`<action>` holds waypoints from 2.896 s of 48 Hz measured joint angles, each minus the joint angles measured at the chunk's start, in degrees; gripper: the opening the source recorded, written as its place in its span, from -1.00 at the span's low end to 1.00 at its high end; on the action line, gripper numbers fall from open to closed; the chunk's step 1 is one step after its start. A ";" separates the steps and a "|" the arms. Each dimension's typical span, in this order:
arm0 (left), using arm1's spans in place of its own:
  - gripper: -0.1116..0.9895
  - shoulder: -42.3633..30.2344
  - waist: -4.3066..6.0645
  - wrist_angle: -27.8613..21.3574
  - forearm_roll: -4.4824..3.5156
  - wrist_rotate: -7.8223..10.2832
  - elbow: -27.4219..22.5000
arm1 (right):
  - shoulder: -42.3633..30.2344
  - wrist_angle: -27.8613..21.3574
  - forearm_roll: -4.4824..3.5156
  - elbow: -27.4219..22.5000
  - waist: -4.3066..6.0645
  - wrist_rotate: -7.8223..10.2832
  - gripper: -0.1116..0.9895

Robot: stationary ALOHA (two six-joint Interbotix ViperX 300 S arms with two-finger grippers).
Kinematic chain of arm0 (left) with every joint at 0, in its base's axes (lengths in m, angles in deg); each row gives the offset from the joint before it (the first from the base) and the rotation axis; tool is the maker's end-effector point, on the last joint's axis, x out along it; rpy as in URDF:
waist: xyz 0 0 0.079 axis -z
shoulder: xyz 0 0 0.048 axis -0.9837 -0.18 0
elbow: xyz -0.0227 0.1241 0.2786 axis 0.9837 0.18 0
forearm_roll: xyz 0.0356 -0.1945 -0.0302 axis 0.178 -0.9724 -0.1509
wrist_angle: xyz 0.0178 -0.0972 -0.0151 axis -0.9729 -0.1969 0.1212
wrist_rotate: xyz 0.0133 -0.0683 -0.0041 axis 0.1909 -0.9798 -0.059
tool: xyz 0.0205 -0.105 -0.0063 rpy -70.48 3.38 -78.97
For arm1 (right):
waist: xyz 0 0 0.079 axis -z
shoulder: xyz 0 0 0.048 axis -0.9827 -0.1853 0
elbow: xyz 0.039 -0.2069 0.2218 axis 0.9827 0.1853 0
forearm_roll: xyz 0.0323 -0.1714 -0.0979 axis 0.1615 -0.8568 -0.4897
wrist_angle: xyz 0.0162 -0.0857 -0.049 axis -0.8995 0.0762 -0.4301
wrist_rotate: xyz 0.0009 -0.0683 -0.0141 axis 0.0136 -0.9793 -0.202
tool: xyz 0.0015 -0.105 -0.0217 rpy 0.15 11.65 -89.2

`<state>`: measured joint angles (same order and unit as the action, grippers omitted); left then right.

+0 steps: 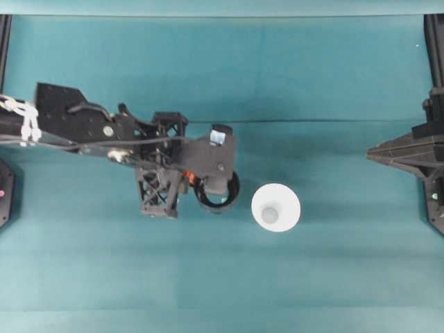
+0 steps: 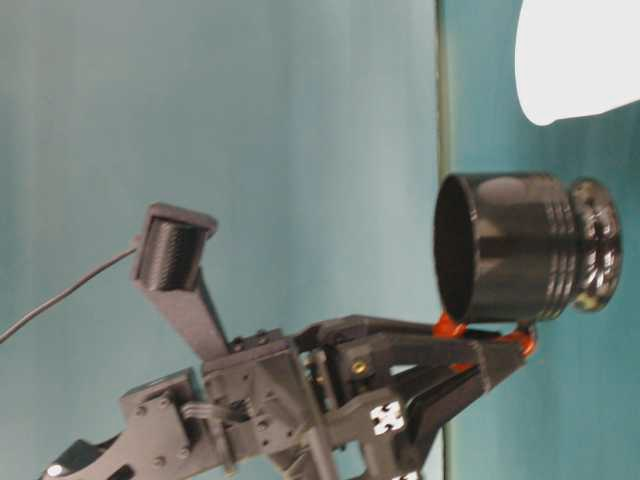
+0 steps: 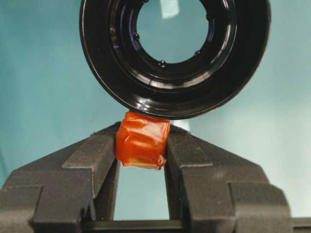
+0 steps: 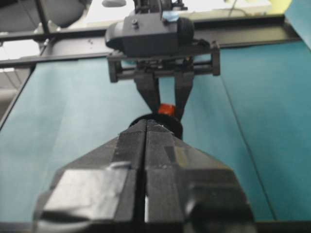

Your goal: Put the paper cup into the moved red handle cup holder.

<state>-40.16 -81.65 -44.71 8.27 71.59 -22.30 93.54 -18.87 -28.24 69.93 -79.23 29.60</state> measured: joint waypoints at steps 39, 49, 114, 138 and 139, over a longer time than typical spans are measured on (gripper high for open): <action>-0.27 -4.75 -0.09 3.52 0.00 0.00 0.18 | 0.09 0.00 0.09 -0.09 0.00 -0.09 -0.99; -0.27 -5.01 -0.09 4.13 0.00 0.00 0.35 | 0.09 0.00 0.09 -0.09 0.00 0.00 -0.99; 0.75 -5.45 -0.09 10.28 0.00 -0.35 2.11 | 0.09 0.00 0.09 -0.09 0.00 0.00 -0.99; 0.75 13.10 0.44 2.81 0.00 -0.44 10.20 | 0.09 -0.09 0.09 0.00 0.00 0.00 -0.99; 0.75 14.24 0.44 2.81 0.00 -0.44 10.81 | 0.09 -0.18 0.09 -0.09 0.00 0.00 -0.99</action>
<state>-25.92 -81.21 -41.90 8.27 71.15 -11.49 93.63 -19.04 -28.15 69.84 -79.23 29.60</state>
